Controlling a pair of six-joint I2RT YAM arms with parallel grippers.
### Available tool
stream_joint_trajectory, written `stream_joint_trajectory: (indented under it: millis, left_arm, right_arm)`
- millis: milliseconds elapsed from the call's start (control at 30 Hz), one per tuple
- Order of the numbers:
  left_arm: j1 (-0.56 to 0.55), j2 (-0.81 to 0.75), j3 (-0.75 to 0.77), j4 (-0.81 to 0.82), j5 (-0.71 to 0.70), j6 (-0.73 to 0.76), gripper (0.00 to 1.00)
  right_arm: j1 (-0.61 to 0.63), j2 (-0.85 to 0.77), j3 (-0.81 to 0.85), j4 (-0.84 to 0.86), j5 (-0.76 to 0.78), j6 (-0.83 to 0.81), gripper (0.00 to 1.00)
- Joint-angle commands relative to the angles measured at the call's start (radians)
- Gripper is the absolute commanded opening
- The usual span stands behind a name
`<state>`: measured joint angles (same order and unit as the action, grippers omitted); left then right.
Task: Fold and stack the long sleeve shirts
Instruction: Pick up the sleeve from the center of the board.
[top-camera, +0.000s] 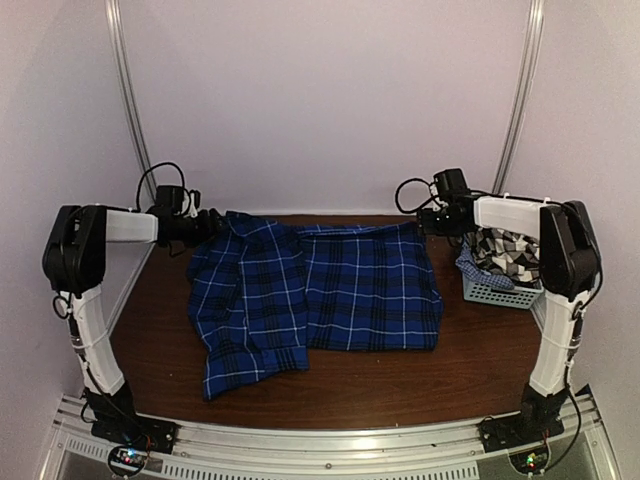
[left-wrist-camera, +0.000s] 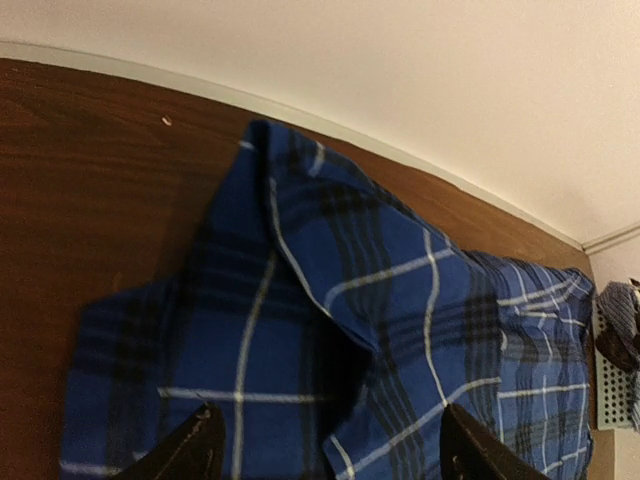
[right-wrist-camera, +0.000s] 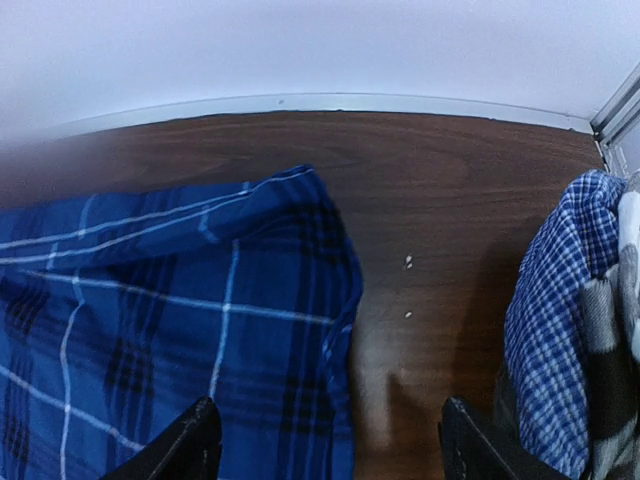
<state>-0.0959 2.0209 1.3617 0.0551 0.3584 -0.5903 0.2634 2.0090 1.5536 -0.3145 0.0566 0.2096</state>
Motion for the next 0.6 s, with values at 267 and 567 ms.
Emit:
stream_joint_trajectory:
  millis: [267,567]
  left_arm:
    - [-0.401,-0.658,-0.617,0.027,-0.115,-0.015,0.78]
    - [-0.66,-0.781,-0.828,-0.015,-0.235,-0.172,0.74]
  right_arm:
    - [0.234,-0.372,-0.425,0.108,-0.114,0.024,0.76]
    - [0.252,-0.453,-0.598,0.209,-0.159,0.076,0.76]
